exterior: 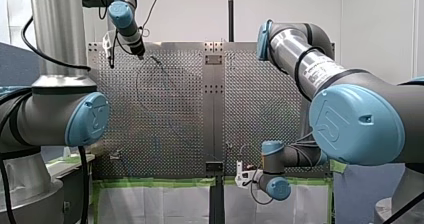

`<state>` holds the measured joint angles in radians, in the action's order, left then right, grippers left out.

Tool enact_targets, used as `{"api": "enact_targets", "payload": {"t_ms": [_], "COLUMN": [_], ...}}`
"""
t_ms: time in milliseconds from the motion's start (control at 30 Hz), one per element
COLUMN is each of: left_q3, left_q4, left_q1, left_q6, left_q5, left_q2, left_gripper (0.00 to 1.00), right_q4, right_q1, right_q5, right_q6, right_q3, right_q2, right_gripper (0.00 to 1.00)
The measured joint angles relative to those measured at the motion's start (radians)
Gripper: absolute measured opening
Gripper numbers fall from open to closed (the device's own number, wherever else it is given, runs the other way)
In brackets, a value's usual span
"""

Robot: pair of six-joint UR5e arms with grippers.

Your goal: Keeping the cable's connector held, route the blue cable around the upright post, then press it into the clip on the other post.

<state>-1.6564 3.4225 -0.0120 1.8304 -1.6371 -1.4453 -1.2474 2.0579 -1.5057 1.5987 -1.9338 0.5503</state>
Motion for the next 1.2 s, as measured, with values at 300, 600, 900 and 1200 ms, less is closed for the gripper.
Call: {"api": "enact_targets", "payload": {"t_ms": [300,600,900,1200], "left_q3": [0.000,0.000,0.000,0.053], "left_q4": [-0.001,-0.002,-0.028,-0.053], "left_q1": [-0.005,-0.014,-0.035,-0.105], "left_q6": [-0.001,0.003,-0.043,-0.138], "left_q5": [0.001,0.000,-0.009,-0.023], "left_q2": [0.000,0.001,0.004,-0.049], "left_gripper": [1.00,1.00,1.00,1.00], "right_q4": [0.000,0.000,0.000,0.004], "right_q1": [0.000,0.000,0.000,0.000], "right_q5": [0.000,0.000,0.000,0.000], "right_q6": [0.000,0.000,0.000,0.000], "right_q3": [0.000,0.000,0.000,0.000], "right_q2": [0.000,0.000,0.000,0.000], "right_gripper": [0.00,0.00,0.00,0.00]}}
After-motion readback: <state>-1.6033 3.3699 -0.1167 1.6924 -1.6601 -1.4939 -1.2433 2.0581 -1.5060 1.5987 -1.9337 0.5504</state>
